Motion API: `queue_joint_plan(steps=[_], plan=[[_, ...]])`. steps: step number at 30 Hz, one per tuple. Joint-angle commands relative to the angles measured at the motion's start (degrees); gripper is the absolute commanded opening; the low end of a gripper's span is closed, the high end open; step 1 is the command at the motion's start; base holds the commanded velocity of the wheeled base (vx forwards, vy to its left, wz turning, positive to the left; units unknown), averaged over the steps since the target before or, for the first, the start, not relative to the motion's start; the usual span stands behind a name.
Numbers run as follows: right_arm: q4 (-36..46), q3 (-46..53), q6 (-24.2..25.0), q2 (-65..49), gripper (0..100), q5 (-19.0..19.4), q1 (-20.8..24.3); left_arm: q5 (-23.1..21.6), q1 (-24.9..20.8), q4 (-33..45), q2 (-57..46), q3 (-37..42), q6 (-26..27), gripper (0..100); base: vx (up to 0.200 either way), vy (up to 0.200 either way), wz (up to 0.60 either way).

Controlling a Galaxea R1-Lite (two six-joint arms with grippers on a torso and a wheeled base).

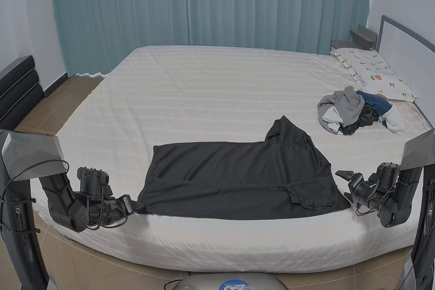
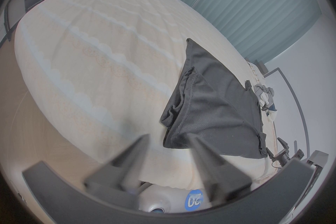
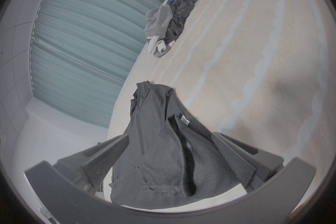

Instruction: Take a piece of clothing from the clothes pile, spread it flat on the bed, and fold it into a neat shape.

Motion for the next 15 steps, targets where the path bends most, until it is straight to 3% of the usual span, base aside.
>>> queue_joint_plan(steps=[1,6,11,15], plan=[[0.1,0.0,0.0,0.3,100,0.1,0.0,-0.2,-0.2,-0.7,-0.6,0.1,0.5,100,0.000,0.000,0.00],[0.0,-0.1,0.0,0.3,100,0.1,0.0,-0.2,-0.3,-1.2,-2.3,-0.6,-0.3,100,0.000,0.000,0.00],[-0.2,-1.3,1.2,0.0,100,0.9,-0.7,-0.2,0.5,-3.3,-2.1,-2.1,-6.6,100,0.000,0.000,0.00],[-0.2,-1.4,3.0,-0.1,100,0.9,-0.6,-0.7,0.5,-3.1,-2.5,-2.9,-10.1,100,0.200,0.000,0.00]])
